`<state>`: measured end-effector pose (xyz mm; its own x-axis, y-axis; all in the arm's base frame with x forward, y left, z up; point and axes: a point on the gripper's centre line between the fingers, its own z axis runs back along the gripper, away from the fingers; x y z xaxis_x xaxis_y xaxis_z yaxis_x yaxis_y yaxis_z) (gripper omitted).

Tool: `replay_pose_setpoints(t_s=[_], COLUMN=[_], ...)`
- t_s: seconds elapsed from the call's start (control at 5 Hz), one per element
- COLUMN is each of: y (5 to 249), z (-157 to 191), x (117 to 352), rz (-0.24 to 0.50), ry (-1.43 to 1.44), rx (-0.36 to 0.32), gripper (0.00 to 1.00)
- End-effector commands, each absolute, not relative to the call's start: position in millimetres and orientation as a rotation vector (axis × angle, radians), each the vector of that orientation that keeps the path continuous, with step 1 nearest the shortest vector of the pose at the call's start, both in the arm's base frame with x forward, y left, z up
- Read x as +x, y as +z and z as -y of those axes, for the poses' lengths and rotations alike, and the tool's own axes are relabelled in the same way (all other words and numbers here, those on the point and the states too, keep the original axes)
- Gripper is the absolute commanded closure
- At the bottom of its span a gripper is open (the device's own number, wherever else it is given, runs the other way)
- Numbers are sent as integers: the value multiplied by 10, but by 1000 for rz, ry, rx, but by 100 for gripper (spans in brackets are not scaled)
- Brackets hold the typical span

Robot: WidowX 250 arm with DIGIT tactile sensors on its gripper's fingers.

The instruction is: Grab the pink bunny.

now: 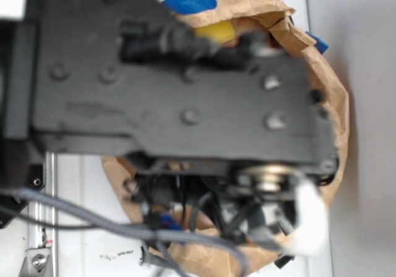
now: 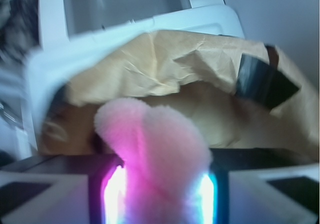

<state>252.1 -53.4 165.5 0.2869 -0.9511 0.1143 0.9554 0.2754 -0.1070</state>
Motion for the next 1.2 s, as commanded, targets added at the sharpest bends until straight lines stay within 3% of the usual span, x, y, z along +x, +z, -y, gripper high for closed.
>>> replay_pose_setpoints(t_s=[0.0,0.2,0.4,0.6,1.0], y=[1891,1929,1970,1960,1963], z=[450,376,356,392,382], x=[2502,2466,2369,2371,2370], rz=[100,102,83,47,39], ry=[-799,-553,-306,-57,-98], rx=[-165,55,148,133,96], gripper=[100,100,100,100,100])
